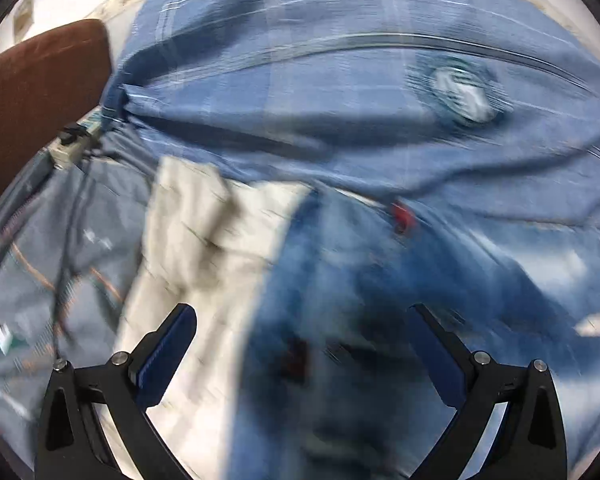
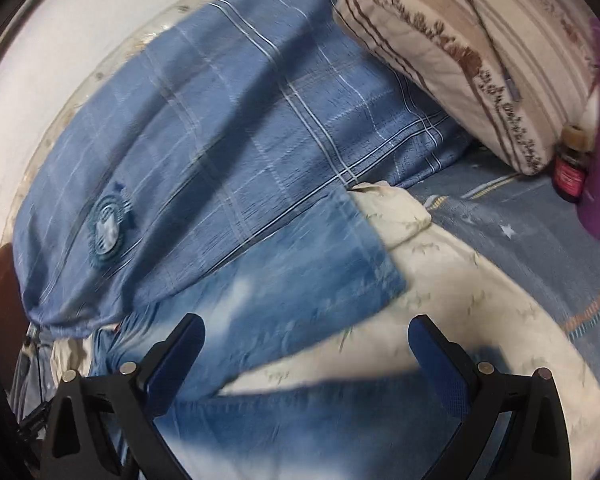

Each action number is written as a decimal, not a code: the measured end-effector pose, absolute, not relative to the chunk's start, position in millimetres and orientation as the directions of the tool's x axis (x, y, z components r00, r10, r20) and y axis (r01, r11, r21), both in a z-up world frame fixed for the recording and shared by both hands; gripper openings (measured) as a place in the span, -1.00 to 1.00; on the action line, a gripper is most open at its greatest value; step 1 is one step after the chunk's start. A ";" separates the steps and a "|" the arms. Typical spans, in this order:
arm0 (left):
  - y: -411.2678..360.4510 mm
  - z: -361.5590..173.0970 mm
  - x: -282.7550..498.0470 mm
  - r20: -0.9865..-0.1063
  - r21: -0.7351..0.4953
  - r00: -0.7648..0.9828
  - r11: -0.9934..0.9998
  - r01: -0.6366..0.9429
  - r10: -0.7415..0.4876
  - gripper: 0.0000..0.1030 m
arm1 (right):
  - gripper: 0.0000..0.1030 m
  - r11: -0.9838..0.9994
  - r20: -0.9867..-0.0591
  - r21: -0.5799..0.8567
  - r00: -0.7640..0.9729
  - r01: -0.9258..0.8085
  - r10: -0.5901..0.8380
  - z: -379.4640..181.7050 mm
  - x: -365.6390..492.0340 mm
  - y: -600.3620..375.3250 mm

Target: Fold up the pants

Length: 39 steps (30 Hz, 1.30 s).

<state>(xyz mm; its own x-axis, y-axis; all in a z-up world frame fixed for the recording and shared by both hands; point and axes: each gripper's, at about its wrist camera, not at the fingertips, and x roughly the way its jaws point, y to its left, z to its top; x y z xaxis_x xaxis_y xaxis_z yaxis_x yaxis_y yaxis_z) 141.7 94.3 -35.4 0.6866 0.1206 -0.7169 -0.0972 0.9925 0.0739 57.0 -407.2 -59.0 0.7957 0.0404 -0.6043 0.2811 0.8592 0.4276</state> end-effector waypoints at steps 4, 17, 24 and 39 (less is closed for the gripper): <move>114.4 -32.6 196.3 -0.742 0.097 0.652 0.987 -0.125 0.155 1.00 | 0.99 0.886 -0.639 0.371 0.769 0.279 0.026 -55.6 97.0 -418.2; 91.2 -104.8 321.8 -0.874 -0.097 0.484 0.990 -0.105 -0.034 0.60 | 0.83 0.935 -0.716 0.241 0.698 0.261 -0.010 -62.9 209.6 -452.9; 81.7 -119.7 334.2 -0.859 -0.080 0.511 0.994 -0.071 -0.033 0.28 | 0.64 0.959 -0.774 0.096 0.625 0.267 -0.096 -86.0 265.2 -455.4; 105.1 -30.3 253.6 -0.726 -0.213 0.661 0.976 0.048 -0.191 -0.74 | -0.57 0.967 -0.729 0.121 0.682 0.226 -0.068 -61.1 216.4 -436.0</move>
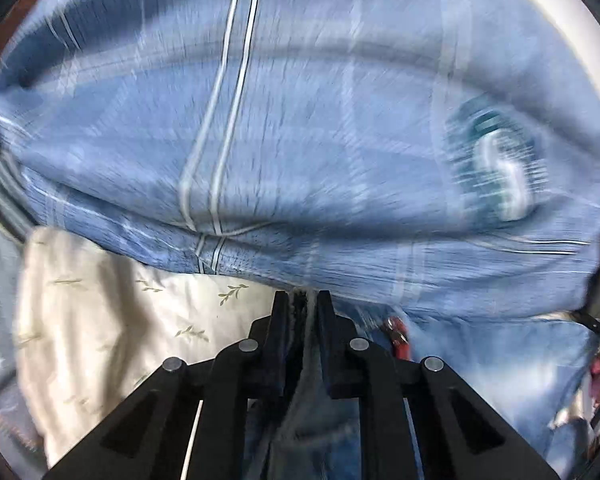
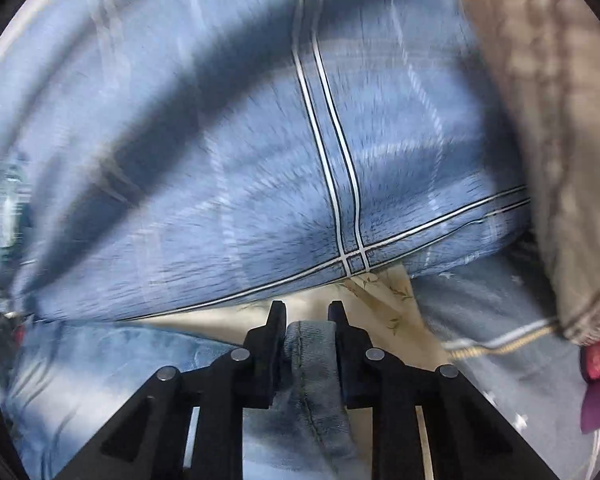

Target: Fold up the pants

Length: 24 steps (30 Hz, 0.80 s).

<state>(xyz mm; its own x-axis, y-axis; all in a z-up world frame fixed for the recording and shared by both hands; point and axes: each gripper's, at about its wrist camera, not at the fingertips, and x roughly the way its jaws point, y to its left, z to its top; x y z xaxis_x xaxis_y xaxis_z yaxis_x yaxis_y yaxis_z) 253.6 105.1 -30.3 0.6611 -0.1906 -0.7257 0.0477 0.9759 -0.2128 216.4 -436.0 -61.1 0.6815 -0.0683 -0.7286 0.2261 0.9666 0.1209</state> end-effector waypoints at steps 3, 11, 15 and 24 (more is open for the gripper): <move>112.1 -0.3 203.8 -0.678 -0.238 0.700 0.968 0.078 -0.223 -0.75 | -0.58 0.973 -0.673 0.121 0.737 0.195 -0.064 -31.0 171.9 -423.6; 145.4 45.0 97.2 -0.611 -0.264 0.755 0.960 0.090 -0.239 -0.75 | -0.58 0.963 -0.595 0.177 0.802 0.202 -0.059 8.8 65.5 -407.7; 162.7 21.2 42.6 -0.633 -0.270 0.742 0.961 0.057 -0.222 -0.75 | -0.58 0.946 -0.613 0.240 0.789 0.218 -0.027 -12.4 13.9 -418.8; 187.6 -101.5 -28.3 -0.841 -0.246 0.507 0.968 -0.046 -0.190 -0.76 | -0.50 0.904 -0.713 0.333 0.699 0.269 0.055 -99.0 -72.4 -434.1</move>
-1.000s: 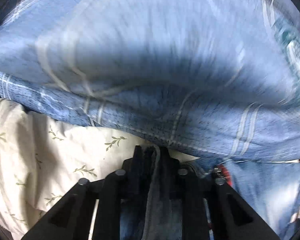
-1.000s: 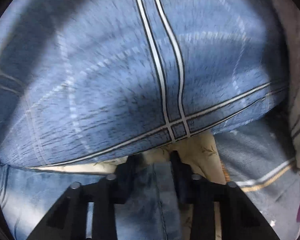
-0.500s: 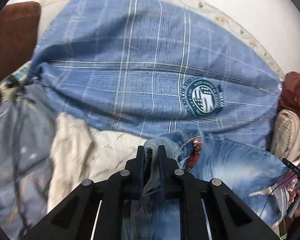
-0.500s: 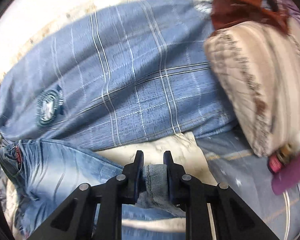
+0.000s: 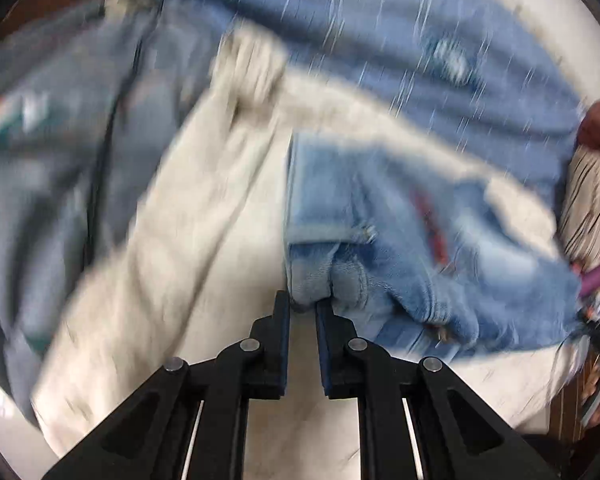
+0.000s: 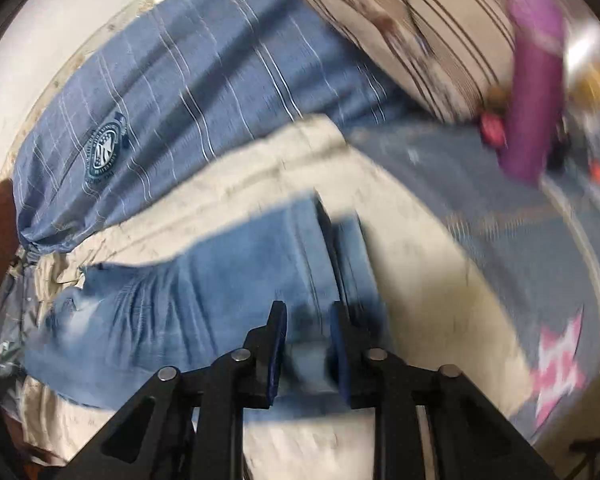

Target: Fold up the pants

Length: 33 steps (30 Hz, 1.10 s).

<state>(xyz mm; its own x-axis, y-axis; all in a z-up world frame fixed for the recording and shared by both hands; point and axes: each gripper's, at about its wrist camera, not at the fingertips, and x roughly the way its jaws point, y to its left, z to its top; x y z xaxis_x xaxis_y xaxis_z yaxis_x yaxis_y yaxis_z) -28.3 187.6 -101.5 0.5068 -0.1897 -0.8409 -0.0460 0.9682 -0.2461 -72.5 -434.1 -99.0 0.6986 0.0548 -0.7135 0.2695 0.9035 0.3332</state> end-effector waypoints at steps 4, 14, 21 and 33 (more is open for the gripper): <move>199.2 -110.1 -42.9 -0.870 -0.219 0.469 0.972 -0.091 -0.152 -0.84 | -0.48 0.838 -0.694 0.452 0.711 0.306 0.115 -103.5 -102.8 -461.4; 145.6 -12.6 -37.0 -0.668 -0.149 0.737 0.989 0.003 -0.103 -0.52 | 0.47 0.861 -0.572 0.453 0.816 0.231 0.083 -49.7 -89.0 -459.7; 48.9 -66.5 14.9 -0.701 -0.125 0.697 0.988 0.087 -0.150 -0.19 | 0.36 0.909 -0.719 0.319 0.694 0.268 0.048 -78.9 1.3 -434.3; -25.9 -111.9 18.9 -0.743 0.147 0.669 0.967 0.208 -0.031 0.32 | -0.79 0.900 -0.834 -0.068 0.470 0.430 -0.288 -116.2 13.8 -460.8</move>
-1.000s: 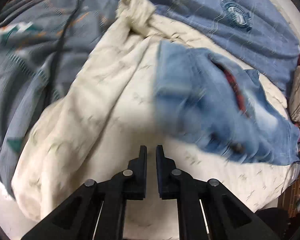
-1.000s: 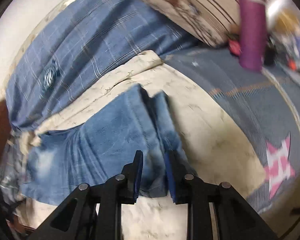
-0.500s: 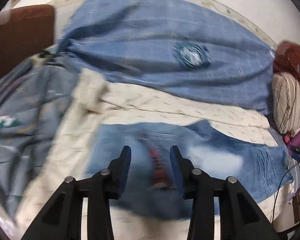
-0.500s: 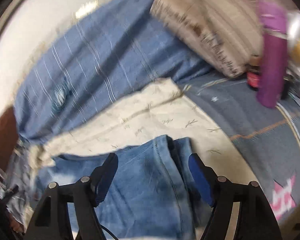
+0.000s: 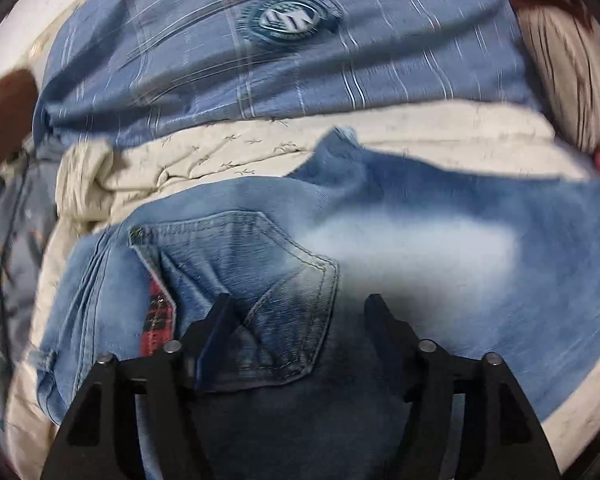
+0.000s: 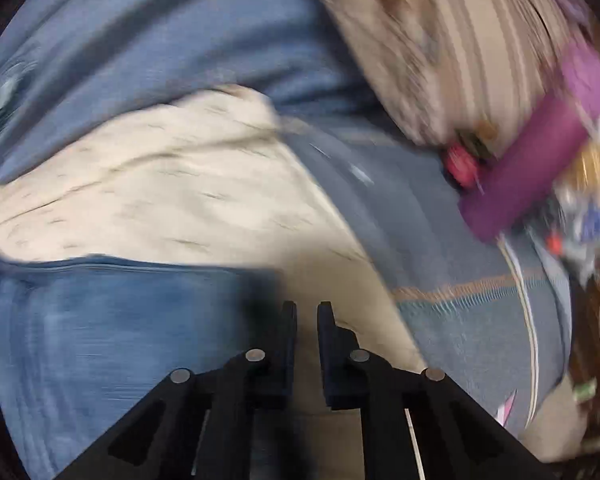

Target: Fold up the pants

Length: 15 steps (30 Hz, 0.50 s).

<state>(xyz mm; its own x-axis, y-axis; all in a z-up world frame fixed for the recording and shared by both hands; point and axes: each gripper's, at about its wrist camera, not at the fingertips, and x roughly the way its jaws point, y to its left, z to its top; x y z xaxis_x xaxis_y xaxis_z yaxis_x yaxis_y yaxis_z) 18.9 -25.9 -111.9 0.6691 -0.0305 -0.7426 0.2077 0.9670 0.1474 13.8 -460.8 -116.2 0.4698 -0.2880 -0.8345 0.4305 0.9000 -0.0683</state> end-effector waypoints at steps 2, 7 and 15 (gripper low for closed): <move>-17.8 -106.3 18.1 -0.743 0.097 0.666 0.975 0.200 -0.062 0.32 | -0.79 0.889 -0.804 0.116 0.567 0.444 -0.179 -109.2 -6.9 -480.1; 9.8 -87.7 15.8 -0.696 -0.084 0.695 0.982 0.170 -0.180 0.32 | -0.76 0.875 -0.664 0.304 0.742 0.376 -0.088 -62.6 -63.0 -477.7; 36.8 -66.1 -1.1 -0.596 -0.032 0.800 0.998 0.056 -0.064 0.43 | -0.76 0.931 -0.708 0.291 0.704 0.221 0.054 -67.6 -74.7 -396.1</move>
